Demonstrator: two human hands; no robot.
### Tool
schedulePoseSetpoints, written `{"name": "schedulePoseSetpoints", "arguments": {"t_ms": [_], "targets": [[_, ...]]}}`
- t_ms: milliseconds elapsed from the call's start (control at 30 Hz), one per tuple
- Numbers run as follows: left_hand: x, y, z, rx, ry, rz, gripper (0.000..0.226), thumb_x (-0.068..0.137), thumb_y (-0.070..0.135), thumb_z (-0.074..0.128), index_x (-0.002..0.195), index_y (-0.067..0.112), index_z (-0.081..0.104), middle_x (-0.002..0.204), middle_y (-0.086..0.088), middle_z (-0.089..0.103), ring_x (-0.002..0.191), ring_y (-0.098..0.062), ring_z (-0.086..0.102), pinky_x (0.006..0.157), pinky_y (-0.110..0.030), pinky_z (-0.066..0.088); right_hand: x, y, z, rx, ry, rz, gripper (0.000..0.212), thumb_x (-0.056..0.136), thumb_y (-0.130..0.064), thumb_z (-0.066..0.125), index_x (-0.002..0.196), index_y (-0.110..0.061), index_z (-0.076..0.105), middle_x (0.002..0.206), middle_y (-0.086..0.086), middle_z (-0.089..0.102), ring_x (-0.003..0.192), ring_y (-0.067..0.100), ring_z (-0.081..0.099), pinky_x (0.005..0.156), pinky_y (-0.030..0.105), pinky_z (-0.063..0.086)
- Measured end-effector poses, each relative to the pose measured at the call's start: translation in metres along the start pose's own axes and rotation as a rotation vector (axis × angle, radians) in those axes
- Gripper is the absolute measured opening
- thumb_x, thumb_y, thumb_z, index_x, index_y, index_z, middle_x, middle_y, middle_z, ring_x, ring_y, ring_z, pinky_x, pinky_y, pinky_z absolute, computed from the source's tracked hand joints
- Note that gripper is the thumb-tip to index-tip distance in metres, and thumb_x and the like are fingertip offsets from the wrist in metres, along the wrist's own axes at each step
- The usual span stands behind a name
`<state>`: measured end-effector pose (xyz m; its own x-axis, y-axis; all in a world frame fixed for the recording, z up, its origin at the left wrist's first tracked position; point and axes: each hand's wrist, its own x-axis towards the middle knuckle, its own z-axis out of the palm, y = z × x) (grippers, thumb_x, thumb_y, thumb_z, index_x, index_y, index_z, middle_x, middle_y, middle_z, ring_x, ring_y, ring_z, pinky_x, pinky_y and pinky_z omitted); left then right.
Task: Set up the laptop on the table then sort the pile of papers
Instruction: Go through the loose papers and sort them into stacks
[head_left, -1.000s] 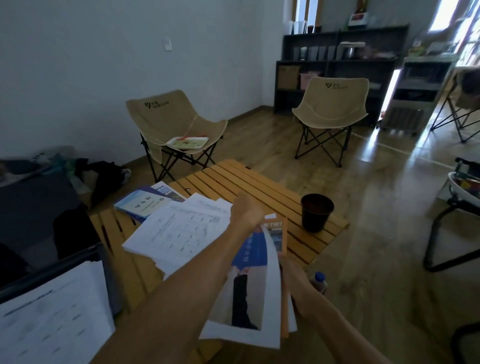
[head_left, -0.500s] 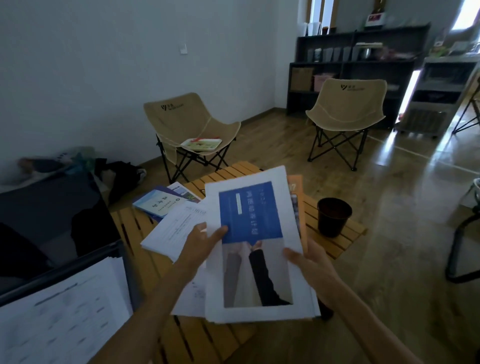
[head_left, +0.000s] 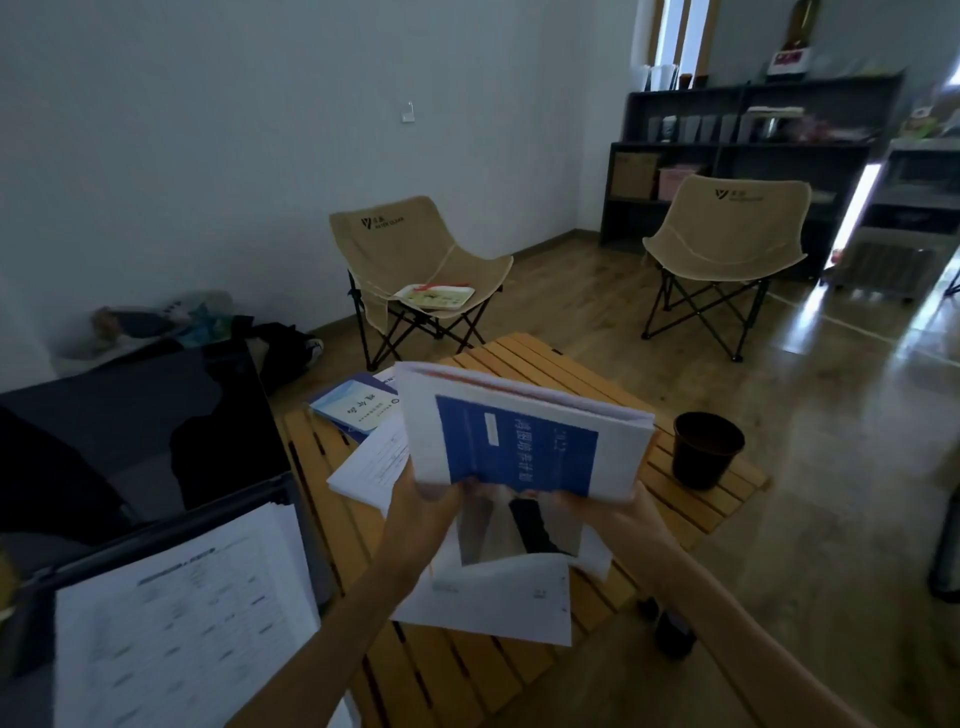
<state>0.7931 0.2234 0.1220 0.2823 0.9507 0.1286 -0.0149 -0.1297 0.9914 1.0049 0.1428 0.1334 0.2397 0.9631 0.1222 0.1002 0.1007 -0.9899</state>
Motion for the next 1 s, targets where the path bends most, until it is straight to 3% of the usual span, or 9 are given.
{"name": "schedulePoseSetpoints", "arguments": {"t_ms": [167,267,333,400,500,600,700,800,1000], "targets": [[0.02,0.013,0.0,-0.074,-0.035,-0.089,0.037,0.092,0.051,0.054,0.117,0.025,0.057,0.108,-0.004,0.068,0.099,-0.02,0.069,0.083,-0.036,0.057,0.011,-0.01,-0.03,-0.043,0.038,0.185,0.017,0.093,-0.016,0.067,0.107,-0.024,0.07,0.097,-0.006,0.077,0.089,0.01,0.074,0.076,0.034,0.057],[0.056,-0.01,-0.029,0.443,-0.079,-0.11,0.037,0.097,0.051,0.045,0.094,0.019,0.063,0.095,-0.005,0.069,0.093,-0.023,0.066,0.081,-0.033,0.053,0.008,0.016,-0.058,-0.121,-0.033,0.413,0.018,0.09,-0.019,0.069,0.108,-0.019,0.07,0.102,0.007,0.076,0.093,0.026,0.073,0.08,0.046,0.057],[0.081,-0.037,-0.059,0.83,-0.042,-0.204,0.037,0.092,0.045,0.059,0.113,0.016,0.059,0.111,-0.005,0.063,0.1,-0.021,0.06,0.084,-0.034,0.054,0.001,0.04,-0.066,-0.111,-0.024,0.584,0.025,0.089,-0.016,0.069,0.113,-0.014,0.067,0.107,0.014,0.073,0.098,0.033,0.07,0.084,0.051,0.055],[0.099,-0.061,-0.087,0.959,-0.024,-0.322,0.063,0.085,0.047,0.068,0.131,0.01,0.048,0.128,-0.009,0.055,0.11,-0.024,0.057,0.086,-0.036,0.055,-0.003,0.056,-0.068,-0.093,0.002,0.699,0.025,0.089,-0.011,0.068,0.114,-0.008,0.064,0.107,0.019,0.07,0.099,0.037,0.066,0.084,0.051,0.052],[0.113,-0.072,-0.113,1.078,-0.008,-0.392,0.084,0.075,0.059,0.073,0.134,0.008,0.043,0.134,-0.011,0.053,0.117,-0.026,0.056,0.082,-0.03,0.05,0.004,0.072,-0.068,-0.121,0.016,0.753,0.028,0.089,-0.011,0.068,0.116,-0.005,0.062,0.112,0.021,0.067,0.103,0.038,0.065,0.089,0.054,0.052],[0.124,-0.075,-0.119,1.182,0.062,-0.382,0.086,0.069,0.063,0.075,0.128,0.008,0.047,0.128,-0.01,0.056,0.112,-0.026,0.057,0.08,-0.031,0.05,0.012,0.079,-0.063,-0.187,0.032,0.742,0.028,0.091,-0.013,0.068,0.115,-0.005,0.058,0.11,0.018,0.065,0.098,0.034,0.064,0.072,0.042,0.05],[0.131,-0.077,-0.115,1.175,0.194,-0.275,0.06,0.077,0.045,0.077,0.119,0.008,0.056,0.118,-0.01,0.063,0.101,-0.025,0.062,0.075,-0.031,0.052,0.017,0.082,-0.059,-0.211,0.04,0.742,0.027,0.09,-0.013,0.069,0.113,-0.004,0.057,0.108,0.018,0.065,0.097,0.033,0.065,0.073,0.042,0.051],[0.132,-0.074,-0.109,0.916,0.293,-0.257,0.036,0.093,0.019,0.06,0.126,0.006,0.053,0.124,-0.015,0.06,0.107,-0.029,0.058,0.076,-0.032,0.047,0.017,0.085,-0.058,-0.218,0.054,0.726,0.028,0.09,-0.013,0.07,0.113,-0.003,0.057,0.108,0.019,0.065,0.097,0.034,0.065,0.078,0.044,0.052],[0.126,0.005,-0.098,0.801,0.455,0.144,0.021,0.099,0.015,0.048,0.114,0.001,0.054,0.11,-0.018,0.06,0.099,-0.028,0.056,0.079,-0.034,0.042,0.01,0.082,-0.054,-0.172,0.084,0.712,0.031,0.09,-0.012,0.07,0.117,-0.005,0.055,0.111,0.018,0.066,0.1,0.034,0.066,0.095,0.054,0.051]]}}
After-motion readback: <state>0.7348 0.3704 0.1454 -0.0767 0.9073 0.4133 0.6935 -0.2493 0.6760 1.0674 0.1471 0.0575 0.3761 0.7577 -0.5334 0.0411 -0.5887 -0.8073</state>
